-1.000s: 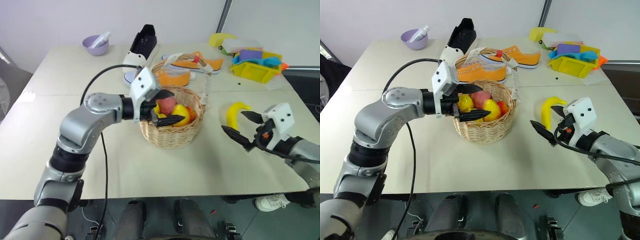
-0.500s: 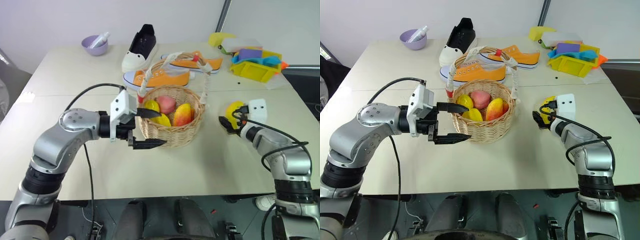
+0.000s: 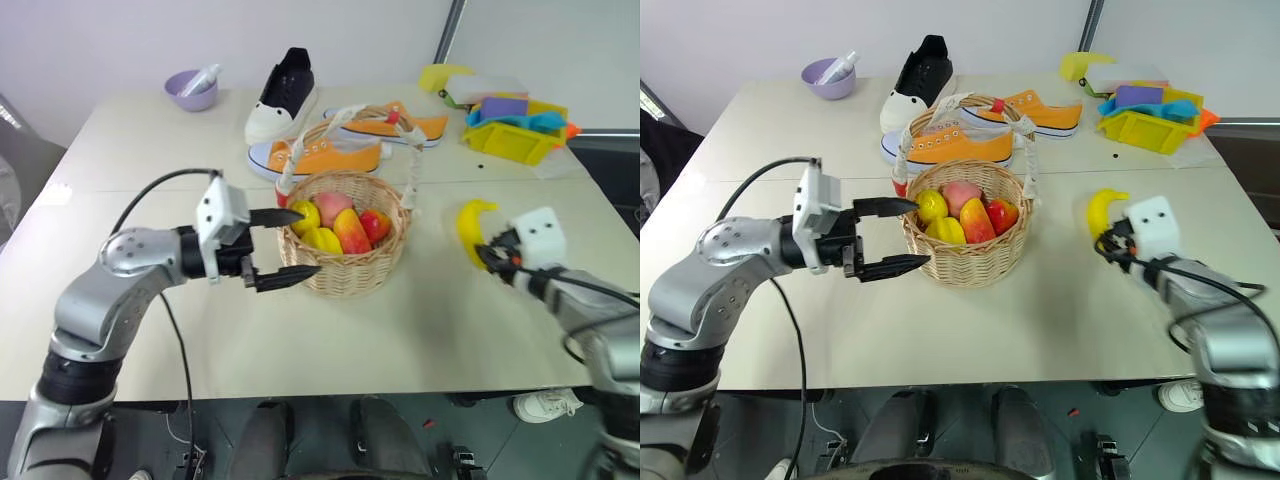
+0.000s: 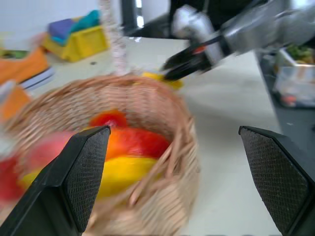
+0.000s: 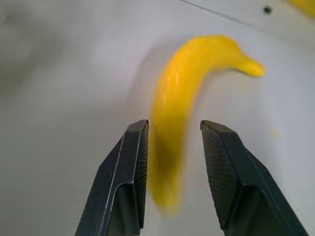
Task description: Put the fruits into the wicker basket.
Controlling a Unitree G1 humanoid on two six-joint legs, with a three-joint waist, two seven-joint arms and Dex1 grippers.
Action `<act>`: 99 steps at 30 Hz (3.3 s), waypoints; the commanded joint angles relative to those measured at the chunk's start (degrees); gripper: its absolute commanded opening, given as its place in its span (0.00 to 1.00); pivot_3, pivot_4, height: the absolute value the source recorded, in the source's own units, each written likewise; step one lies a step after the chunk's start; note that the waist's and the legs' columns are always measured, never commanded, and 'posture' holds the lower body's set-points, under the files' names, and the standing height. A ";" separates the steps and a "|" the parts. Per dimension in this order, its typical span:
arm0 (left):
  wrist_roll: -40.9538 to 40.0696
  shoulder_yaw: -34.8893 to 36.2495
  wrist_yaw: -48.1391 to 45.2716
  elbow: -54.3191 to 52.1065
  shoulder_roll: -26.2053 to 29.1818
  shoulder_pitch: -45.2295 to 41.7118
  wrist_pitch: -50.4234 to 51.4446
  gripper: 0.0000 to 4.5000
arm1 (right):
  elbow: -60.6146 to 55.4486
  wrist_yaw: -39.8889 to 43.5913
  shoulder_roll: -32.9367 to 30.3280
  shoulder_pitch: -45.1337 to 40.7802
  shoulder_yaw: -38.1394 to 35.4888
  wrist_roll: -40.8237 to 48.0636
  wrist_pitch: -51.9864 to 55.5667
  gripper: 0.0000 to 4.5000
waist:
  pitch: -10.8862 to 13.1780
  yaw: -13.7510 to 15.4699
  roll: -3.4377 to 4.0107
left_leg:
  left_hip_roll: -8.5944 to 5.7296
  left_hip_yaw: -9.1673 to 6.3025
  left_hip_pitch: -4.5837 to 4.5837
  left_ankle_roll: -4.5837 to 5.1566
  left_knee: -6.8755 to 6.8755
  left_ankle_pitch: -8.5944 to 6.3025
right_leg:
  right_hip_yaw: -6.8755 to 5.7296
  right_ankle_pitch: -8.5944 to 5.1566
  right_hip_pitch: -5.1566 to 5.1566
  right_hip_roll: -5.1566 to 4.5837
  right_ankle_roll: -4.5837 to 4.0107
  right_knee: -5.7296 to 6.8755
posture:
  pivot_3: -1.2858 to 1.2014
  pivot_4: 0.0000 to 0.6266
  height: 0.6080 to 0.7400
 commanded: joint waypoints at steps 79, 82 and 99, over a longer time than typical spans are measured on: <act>-2.73 5.72 0.30 2.66 -4.07 2.21 -9.96 1.00 | -23.22 7.84 2.45 -23.55 1.36 20.36 17.89 0.76 | 0.05 -0.01 -0.15 | 0.42 -0.04 -0.72 -0.04 0.15 0.02 | -0.01 0.31 -0.77 0.42 -0.44 0.00 | 0.52 0.24 0.86; -5.04 6.97 3.77 2.71 -8.29 0.61 -9.55 1.00 | -22.20 3.76 3.39 -19.78 -0.20 18.57 18.16 0.76 | 0.05 -0.10 -0.17 | 0.41 -0.02 -0.72 -0.04 0.21 0.03 | 0.01 0.35 -0.75 0.42 -0.38 0.05 | 0.52 0.24 0.86; -4.51 4.82 4.26 0.97 -8.18 2.66 -9.71 1.00 | -1.93 -7.88 21.02 -27.88 8.42 7.34 2.99 0.34 | 0.04 -0.30 -0.13 | 0.42 0.18 -0.15 -0.04 0.07 0.03 | 0.32 0.37 -0.51 0.62 -0.46 0.21 | 0.52 0.24 0.86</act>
